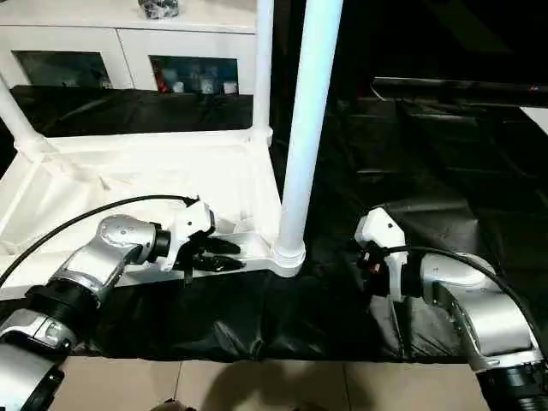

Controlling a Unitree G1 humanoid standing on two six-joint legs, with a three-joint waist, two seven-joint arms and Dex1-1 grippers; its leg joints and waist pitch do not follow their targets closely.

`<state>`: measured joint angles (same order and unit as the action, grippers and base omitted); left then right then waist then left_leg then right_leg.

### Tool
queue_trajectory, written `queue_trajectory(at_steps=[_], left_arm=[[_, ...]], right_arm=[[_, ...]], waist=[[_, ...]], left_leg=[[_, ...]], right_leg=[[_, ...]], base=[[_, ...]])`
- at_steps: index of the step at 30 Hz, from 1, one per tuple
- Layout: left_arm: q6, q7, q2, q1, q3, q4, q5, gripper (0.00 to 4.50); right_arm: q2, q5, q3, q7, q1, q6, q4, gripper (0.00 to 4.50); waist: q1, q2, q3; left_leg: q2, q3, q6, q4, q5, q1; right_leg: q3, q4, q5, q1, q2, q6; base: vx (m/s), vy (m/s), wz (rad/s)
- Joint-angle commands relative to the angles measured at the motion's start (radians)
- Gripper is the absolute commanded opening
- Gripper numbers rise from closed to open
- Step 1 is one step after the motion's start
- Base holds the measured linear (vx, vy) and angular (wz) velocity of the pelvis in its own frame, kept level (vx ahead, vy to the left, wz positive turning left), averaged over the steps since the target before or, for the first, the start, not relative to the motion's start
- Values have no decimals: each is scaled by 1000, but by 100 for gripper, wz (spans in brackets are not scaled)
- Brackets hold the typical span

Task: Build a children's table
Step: Rotate leg to tighten

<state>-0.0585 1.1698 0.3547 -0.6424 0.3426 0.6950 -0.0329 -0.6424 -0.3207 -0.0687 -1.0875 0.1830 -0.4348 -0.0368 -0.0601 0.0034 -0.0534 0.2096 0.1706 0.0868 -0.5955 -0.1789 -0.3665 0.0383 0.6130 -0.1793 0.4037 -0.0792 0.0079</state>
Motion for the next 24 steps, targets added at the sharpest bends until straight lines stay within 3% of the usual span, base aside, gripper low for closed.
queue_trajectory(at_steps=[1, 7, 15, 16, 19, 24], left_arm=[[-17, 0, 23, 2, 17, 46, 40, 96], [-36, 47, 37, 1, 24, 38, 43, 39], [-65, 93, 51, 11, 26, 10, 34, 9], [-70, 98, 51, 18, 21, -5, 26, 9], [-81, 106, 48, 36, 10, -44, 6, 9], [-96, 102, 33, 65, -10, -93, -26, 3]], right_arm=[[-4, -6, -7, 4, 2, -14, -22, 450], [2, 0, -16, 6, 14, -10, -11, 450], [44, 34, -46, 50, 53, 15, 32, 450], [69, 65, -75, 74, 77, 27, 64, 450], [116, 144, -136, 129, 129, 61, 144, 450], [167, 167, -157, 147, 185, 94, 232, 433]], waist=[[-6, -13, 58], [-1, -13, 57], [3, -9, 60], [2, -3, 61], [7, -1, 61], [4, -1, 67]], left_leg=[[10, 1, -30, 74, -287, 6], [9, -2, -24, 77, -300, 4], [9, 1, -26, 76, -263, 2], [9, 1, -23, 75, -265, 8], [10, 0, -4, 76, -275, 8], [11, 3, -14, 74, -233, 8]], right_leg=[[-26, -95, -387, -42, -46, -170], [-25, -100, -441, -41, -48, -145], [-26, -91, -348, -43, -46, -185], [-27, -91, -341, -40, -46, -191], [-25, -88, -342, -40, -47, -202], [-27, -72, -201, -47, -42, -236]], base=[[0, 0, 0], [0, 0, 0], [0, 0, 0], [0, 0, 0], [0, 0, 0], [0, 0, 0]])
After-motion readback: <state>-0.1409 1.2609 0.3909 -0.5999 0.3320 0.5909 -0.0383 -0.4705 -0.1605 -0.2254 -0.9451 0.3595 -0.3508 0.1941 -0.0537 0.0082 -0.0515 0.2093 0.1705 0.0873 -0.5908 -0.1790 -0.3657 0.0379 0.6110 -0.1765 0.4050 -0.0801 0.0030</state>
